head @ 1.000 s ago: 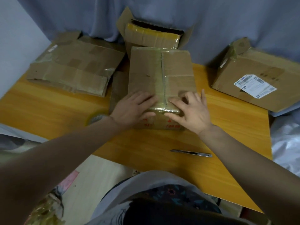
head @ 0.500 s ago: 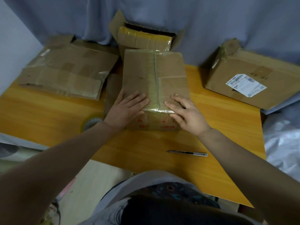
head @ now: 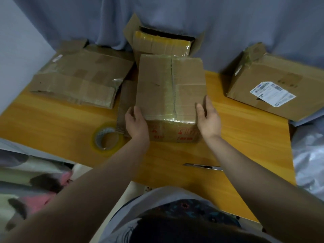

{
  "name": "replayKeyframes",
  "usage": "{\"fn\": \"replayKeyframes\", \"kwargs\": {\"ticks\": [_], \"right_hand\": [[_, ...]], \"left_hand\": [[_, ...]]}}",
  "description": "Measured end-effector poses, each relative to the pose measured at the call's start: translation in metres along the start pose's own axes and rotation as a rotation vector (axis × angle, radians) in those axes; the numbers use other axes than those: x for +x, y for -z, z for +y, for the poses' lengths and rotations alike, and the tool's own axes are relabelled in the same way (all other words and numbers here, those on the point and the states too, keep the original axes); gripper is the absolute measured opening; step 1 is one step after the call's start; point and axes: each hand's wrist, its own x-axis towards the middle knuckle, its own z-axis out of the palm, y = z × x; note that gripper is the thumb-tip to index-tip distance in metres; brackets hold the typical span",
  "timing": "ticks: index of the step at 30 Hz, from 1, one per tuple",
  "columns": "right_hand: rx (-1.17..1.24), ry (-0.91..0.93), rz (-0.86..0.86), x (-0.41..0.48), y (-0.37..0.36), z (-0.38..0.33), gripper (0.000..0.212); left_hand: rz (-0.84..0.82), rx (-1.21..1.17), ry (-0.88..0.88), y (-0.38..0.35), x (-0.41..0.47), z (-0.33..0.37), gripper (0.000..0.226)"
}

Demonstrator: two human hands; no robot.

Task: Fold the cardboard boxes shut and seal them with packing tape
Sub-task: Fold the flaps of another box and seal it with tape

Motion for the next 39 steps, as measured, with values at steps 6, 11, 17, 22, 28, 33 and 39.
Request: {"fn": "replayKeyframes", "kwargs": {"ticks": [6, 11, 17, 22, 28, 33, 39], "right_hand": [[-0.103, 0.050, 0.033, -0.003, -0.001, -0.002, 0.051], [-0.635, 0.419, -0.053, -0.021, -0.006, -0.020, 0.050], [-0.816, 0.508, -0.265, -0.017, -0.017, -0.028, 0.073], [-0.357, 0.404, -0.038, 0.000, 0.011, -0.021, 0.057], [0.280, -0.379, -0.215, 0.036, 0.048, -0.027, 0.078], [0.344, -0.304, -0.278, 0.017, 0.076, -0.034, 0.033], [0.376, -0.386, -0.015, -0.015, 0.119, -0.027, 0.052]], "left_hand": [[-0.033, 0.160, -0.021, 0.003, 0.002, 0.001, 0.053], [-0.128, 0.676, -0.574, 0.014, 0.007, -0.002, 0.047], [-0.367, 0.890, -0.822, 0.013, 0.011, -0.006, 0.047], [-0.289, 0.621, -0.486, 0.019, 0.019, 0.010, 0.067], [-0.337, 0.434, -0.151, 0.002, 0.043, 0.049, 0.040], [-0.482, 0.248, -0.093, 0.005, 0.034, 0.067, 0.044], [-0.627, 0.193, -0.344, 0.023, -0.009, 0.060, 0.057]]}}
